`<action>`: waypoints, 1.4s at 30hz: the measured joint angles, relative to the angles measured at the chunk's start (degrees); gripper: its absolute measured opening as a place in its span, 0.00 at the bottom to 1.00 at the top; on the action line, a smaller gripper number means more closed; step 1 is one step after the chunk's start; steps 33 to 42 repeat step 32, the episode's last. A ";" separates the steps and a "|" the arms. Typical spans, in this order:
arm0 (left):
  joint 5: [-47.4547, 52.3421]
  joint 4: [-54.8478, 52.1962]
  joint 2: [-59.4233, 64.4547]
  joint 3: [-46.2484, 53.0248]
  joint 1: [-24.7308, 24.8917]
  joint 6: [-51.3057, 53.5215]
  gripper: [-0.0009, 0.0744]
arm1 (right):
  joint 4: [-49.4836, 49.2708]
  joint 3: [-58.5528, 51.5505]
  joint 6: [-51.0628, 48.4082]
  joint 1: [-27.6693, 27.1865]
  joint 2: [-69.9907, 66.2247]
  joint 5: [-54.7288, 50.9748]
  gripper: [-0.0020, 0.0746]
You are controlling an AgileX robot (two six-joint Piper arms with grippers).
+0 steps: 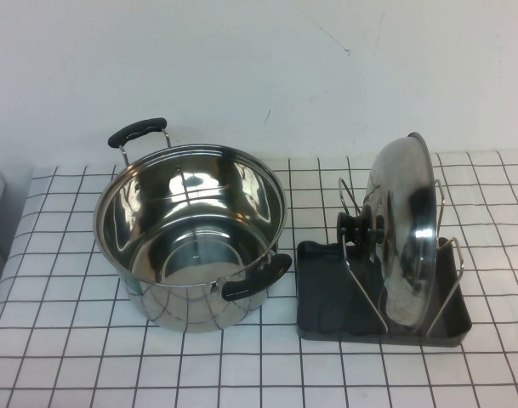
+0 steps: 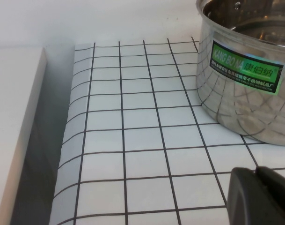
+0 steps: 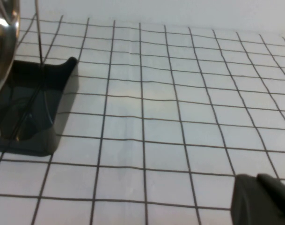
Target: Put pot lid on rack
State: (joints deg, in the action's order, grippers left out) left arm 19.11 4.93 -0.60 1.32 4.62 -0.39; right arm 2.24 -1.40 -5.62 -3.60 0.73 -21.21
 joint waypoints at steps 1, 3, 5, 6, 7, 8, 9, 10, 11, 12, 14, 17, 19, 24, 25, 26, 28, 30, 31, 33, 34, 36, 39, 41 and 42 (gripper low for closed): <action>0.00 0.00 0.00 0.00 0.00 0.00 0.01 | 0.09 0.00 0.15 0.85 0.00 0.00 0.02; 0.00 0.00 0.00 0.00 0.00 0.00 0.01 | 0.13 0.00 0.92 1.78 0.00 0.00 0.02; 0.00 0.00 0.00 0.00 0.00 0.00 0.01 | 0.23 0.00 1.15 2.04 0.00 -0.11 0.02; 0.00 0.00 0.00 0.00 0.00 0.00 0.01 | 0.23 0.00 1.28 2.04 0.00 -0.11 0.02; 0.00 0.00 0.00 0.00 0.00 0.00 0.01 | 0.23 0.00 1.28 2.04 0.00 -0.11 0.02; 0.00 0.00 0.00 0.00 0.00 0.00 0.01 | 0.23 0.00 1.37 2.04 0.00 -0.11 0.02; 0.00 0.00 0.00 0.00 0.00 0.00 0.01 | 0.23 0.00 1.42 2.04 0.00 -0.11 0.02; 0.00 0.00 0.00 0.00 0.00 0.00 0.01 | 0.23 0.00 1.42 2.04 0.00 -0.11 0.02; 0.00 0.00 0.00 0.00 0.00 0.00 0.01 | 0.23 0.00 1.42 2.04 0.00 -0.11 0.02; 0.00 0.00 0.00 0.00 0.00 0.00 0.01 | 0.23 0.00 1.51 2.04 0.00 -0.11 0.02; 0.00 0.00 0.00 0.00 0.00 0.00 0.01 | 0.23 0.00 1.51 2.04 0.00 -0.11 0.02; 0.00 0.00 0.00 0.00 0.00 0.00 0.01 | 0.23 0.00 1.51 2.04 0.00 -0.11 0.02; 0.00 0.00 0.00 0.00 0.00 0.00 0.01 | 0.23 0.00 1.51 2.04 0.00 -0.11 0.02; 0.00 0.00 0.00 0.00 0.00 0.00 0.01 | 0.23 0.00 1.66 2.04 0.00 -0.11 0.02; 0.00 0.00 0.00 0.00 0.00 0.00 0.01 | 0.23 0.00 1.65 2.04 0.00 -0.11 0.02; 0.00 0.00 0.00 0.00 0.00 0.00 0.01 | 0.23 0.00 1.65 2.04 0.00 -0.11 0.02; 0.00 0.00 0.00 0.00 0.00 0.00 0.01 | 0.23 0.00 1.65 2.04 0.00 -0.11 0.02; 0.00 0.00 0.00 0.00 0.00 0.00 0.01 | 0.23 0.00 1.65 2.04 0.00 -0.11 0.02; 0.00 0.00 0.00 0.00 0.00 0.00 0.01 | 0.23 0.00 1.65 2.04 0.00 -0.11 0.02; 0.00 0.00 0.00 0.00 0.00 0.00 0.01 | 0.23 0.00 1.65 2.04 0.00 -0.11 0.02; 0.00 0.00 0.00 0.00 0.00 0.00 0.01 | 0.23 0.00 1.65 2.04 0.00 -0.11 0.02; 0.00 0.00 0.00 0.00 0.00 0.00 0.01 | 0.23 0.00 1.65 2.04 0.00 -0.11 0.02; 0.00 0.00 0.00 0.00 0.00 0.00 0.01 | 0.23 0.00 1.65 2.04 0.00 -0.11 0.02; 0.00 0.00 0.00 0.00 0.00 0.00 0.01 | 0.23 0.00 1.65 2.04 0.00 -0.11 0.02; 0.00 0.00 0.00 0.00 0.00 0.00 0.01 | 0.23 0.00 1.65 2.04 0.00 -0.11 0.02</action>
